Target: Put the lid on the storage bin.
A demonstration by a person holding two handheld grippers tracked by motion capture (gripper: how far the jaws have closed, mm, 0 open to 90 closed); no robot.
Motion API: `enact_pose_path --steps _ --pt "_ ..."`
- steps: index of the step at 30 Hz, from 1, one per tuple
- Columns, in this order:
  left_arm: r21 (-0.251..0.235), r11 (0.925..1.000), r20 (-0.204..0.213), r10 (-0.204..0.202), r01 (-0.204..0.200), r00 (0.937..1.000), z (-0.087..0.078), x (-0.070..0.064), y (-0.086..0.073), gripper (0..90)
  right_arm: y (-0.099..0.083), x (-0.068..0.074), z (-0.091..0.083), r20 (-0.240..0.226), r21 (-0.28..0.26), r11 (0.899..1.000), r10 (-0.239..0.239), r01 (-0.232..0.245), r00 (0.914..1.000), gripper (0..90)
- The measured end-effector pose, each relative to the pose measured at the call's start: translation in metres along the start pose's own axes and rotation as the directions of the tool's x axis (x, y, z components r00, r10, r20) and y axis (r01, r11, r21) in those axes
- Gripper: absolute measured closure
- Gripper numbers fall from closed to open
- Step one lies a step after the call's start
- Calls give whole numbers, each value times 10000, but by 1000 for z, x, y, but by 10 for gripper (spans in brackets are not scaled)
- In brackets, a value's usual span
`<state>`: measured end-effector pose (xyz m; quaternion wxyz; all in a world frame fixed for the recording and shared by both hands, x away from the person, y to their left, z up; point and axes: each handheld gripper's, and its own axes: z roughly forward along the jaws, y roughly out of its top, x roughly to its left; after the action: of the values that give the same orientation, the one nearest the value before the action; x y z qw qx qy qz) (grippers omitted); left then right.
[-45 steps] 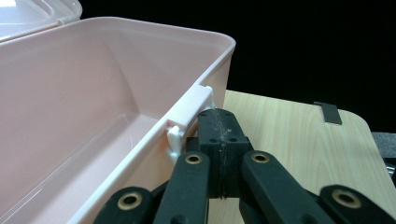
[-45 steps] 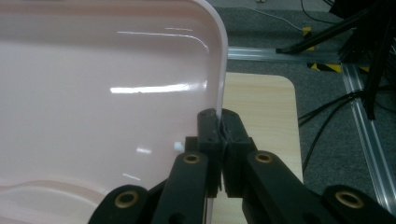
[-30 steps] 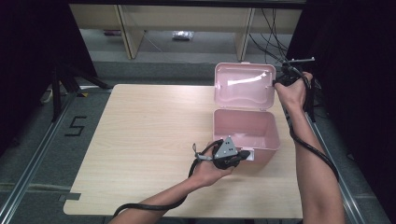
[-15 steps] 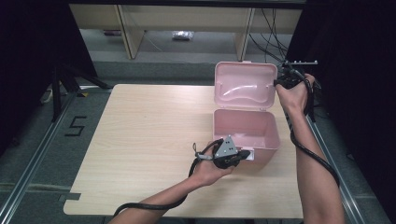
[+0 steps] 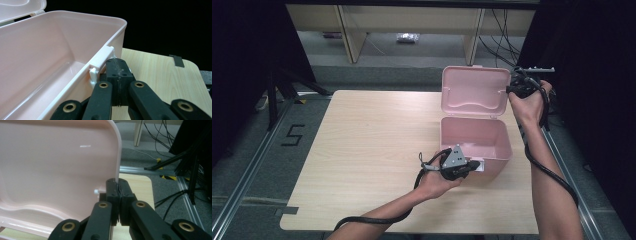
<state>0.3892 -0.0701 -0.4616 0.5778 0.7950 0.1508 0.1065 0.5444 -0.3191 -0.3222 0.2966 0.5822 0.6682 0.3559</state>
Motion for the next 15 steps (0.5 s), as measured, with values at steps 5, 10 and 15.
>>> enact_pose_path --steps 5,10,15 --pt "2 10000 3 -2 2 10000 0 0 0 899 -3 0 -2 -113 -275 9996 28 -32 9999 899" --pt "3 10000 5 3 -3 10000 0 0 0 899 -5 1 -6 -53 -330 9994 -34 33 10000 900" --pt "22 10000 -4 8 -8 10000 0 0 0 899 -8 4 -10 -6 -375 9992 146 -146 9999 900"
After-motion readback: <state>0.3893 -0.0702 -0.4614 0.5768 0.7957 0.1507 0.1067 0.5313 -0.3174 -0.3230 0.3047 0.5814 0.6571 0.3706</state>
